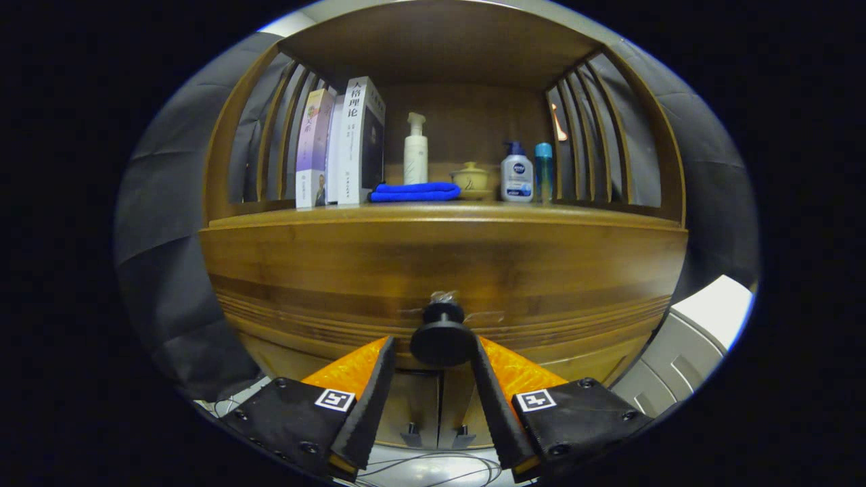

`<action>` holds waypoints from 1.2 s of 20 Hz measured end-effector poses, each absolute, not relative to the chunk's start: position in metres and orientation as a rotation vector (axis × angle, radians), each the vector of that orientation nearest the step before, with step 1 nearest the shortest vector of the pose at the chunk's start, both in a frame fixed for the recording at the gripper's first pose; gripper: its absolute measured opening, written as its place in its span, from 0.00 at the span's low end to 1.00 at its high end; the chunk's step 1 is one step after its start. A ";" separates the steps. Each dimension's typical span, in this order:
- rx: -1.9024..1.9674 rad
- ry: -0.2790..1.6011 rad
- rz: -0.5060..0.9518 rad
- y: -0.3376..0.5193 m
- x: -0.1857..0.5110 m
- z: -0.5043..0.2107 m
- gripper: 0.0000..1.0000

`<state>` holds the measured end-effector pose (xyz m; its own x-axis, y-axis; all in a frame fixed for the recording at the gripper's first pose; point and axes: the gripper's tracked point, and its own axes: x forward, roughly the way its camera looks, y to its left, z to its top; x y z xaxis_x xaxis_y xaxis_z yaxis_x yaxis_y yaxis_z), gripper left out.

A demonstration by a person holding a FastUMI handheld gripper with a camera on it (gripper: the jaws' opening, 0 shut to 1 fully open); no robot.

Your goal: Pull open the drawer, take out the items inside it, and place them on the countertop above the cabinet.

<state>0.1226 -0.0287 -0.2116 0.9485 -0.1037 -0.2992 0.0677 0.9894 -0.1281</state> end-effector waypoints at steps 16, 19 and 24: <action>-0.136 0.381 -0.132 -0.040 0.078 -0.235 0.25; -0.146 0.334 -0.099 -0.033 0.050 -0.244 0.06; -0.149 0.263 -0.054 -0.026 0.065 -0.208 0.28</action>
